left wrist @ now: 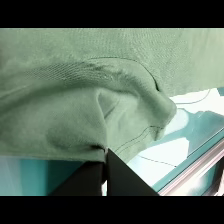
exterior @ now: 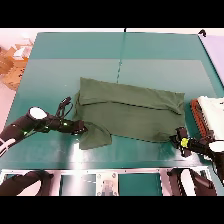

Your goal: Fold the shirts.

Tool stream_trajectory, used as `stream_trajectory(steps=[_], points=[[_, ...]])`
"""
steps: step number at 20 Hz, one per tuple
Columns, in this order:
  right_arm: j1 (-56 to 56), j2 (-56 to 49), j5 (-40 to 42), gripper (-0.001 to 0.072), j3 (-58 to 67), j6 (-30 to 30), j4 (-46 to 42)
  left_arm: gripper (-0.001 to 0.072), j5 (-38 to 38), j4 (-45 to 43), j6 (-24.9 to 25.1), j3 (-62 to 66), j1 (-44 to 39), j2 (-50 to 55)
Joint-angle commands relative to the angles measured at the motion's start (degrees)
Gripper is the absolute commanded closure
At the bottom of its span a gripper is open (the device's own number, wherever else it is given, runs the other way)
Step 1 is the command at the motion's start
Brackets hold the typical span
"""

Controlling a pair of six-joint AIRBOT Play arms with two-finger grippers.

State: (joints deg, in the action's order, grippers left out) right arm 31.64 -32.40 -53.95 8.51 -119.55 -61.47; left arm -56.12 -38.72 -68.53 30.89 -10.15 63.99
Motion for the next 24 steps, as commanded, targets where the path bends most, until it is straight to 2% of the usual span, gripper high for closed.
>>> stream_trajectory(steps=[1, 3, 6, 10, 13, 15, 17, 20, 24], points=[[-0.02, -0.02, -0.7, 0.0691, -0.37, 3.74, 1.75, 0.0683, -0.57, 0.28, 0.11, 0.09, 0.02, 0.02], [-0.02, -0.02, -4.39, 0.0692, 2.29, 8.83, 0.7, 0.0684, -3.48, -0.5, 1.36, 1.49, 0.02, 0.0], [-0.02, -0.02, -12.81, 0.0692, 10.36, 10.36, -9.38, 0.0685, -9.11, -1.46, 0.35, 4.85, 0.02, -2.05], [-0.02, -0.02, -21.66, 0.0692, 18.75, 12.5, -19.08, 0.0685, -14.19, -10.12, -8.57, 5.77, 0.02, -12.76], [-0.04, -0.04, -23.17, 0.0692, 19.45, 14.08, -19.08, 0.0685, -14.84, -12.11, -13.92, 5.77, 0.02, -19.89], [-0.04, -0.13, -21.7, 0.0692, 19.78, 14.84, -17.99, 0.0685, -13.7, -11.91, -15.52, 6.05, 0.02, -21.24], [-0.04, -1.88, -19.63, 0.0692, 21.46, 15.76, -14.73, 0.0684, -12.26, -11.98, -15.47, 8.07, 0.02, -20.59], [-0.04, -8.92, -16.83, 0.0692, 26.34, 18.32, -8.17, 0.0685, -6.27, -13.64, -15.39, 13.62, 0.02, -18.05], [-1.77, -20.65, -12.0, 0.0692, 35.34, 19.8, -2.82, 0.0685, -2.4, -15.96, -13.42, 21.03, 0.02, -8.2]])
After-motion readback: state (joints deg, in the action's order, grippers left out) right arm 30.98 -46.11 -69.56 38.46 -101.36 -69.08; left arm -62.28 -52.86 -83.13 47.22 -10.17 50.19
